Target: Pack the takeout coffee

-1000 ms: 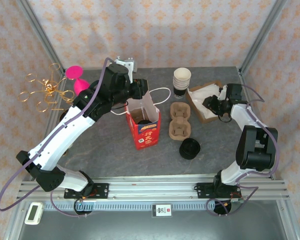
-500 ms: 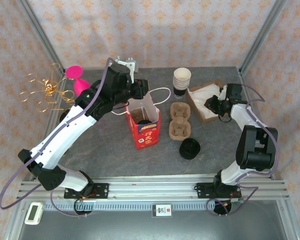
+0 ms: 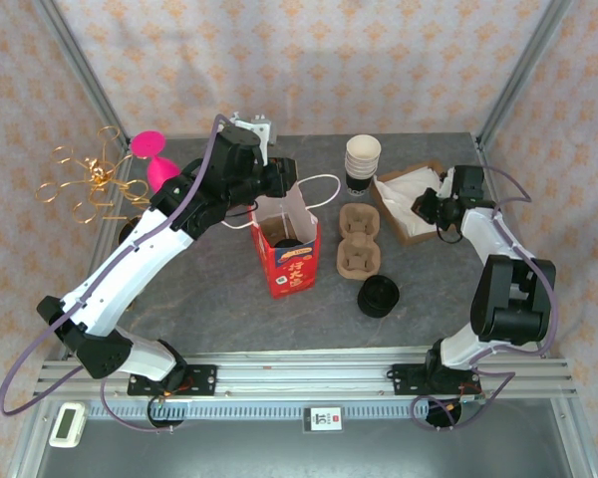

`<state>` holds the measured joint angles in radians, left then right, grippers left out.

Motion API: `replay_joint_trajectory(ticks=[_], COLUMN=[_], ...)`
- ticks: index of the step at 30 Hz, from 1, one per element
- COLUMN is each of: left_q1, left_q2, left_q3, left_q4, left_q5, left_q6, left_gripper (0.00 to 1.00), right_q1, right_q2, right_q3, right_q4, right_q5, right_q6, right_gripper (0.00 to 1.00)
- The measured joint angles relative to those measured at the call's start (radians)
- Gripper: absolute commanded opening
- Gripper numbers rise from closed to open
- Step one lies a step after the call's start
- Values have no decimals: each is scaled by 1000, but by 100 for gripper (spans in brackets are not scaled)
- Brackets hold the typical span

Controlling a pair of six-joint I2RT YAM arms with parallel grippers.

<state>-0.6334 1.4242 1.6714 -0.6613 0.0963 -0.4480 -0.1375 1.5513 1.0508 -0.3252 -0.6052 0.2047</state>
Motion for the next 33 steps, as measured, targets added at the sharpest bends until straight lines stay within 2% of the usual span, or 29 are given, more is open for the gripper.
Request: replay_joint_trajectory(ticks=[6, 12, 19, 26, 30, 33], left_q1=[0, -7, -77, -129, -181, -227], left_q2=[2, 1, 1, 2, 24, 61], left_q3=[3, 3, 4, 11, 18, 18], left_q4=[0, 2, 38, 116, 183, 259], left_q5=[0, 0, 1, 30, 39, 40], left_q6=[0, 19, 108, 227, 275, 293], left_gripper=[30, 34, 45, 58, 74, 80], right_q1=[-1, -1, -1, 2, 35, 75], right_q2=[-60, -177, -263, -324, -350, -357], right_q3=[13, 97, 235, 379, 439, 461], right_q4=[-20, -39, -73, -101, -82, -62], right_q5=[41, 75, 16, -125, -192, -245], right_q6=[19, 50, 83, 151, 219, 271], right_gripper=[0, 0, 0, 0, 0, 0])
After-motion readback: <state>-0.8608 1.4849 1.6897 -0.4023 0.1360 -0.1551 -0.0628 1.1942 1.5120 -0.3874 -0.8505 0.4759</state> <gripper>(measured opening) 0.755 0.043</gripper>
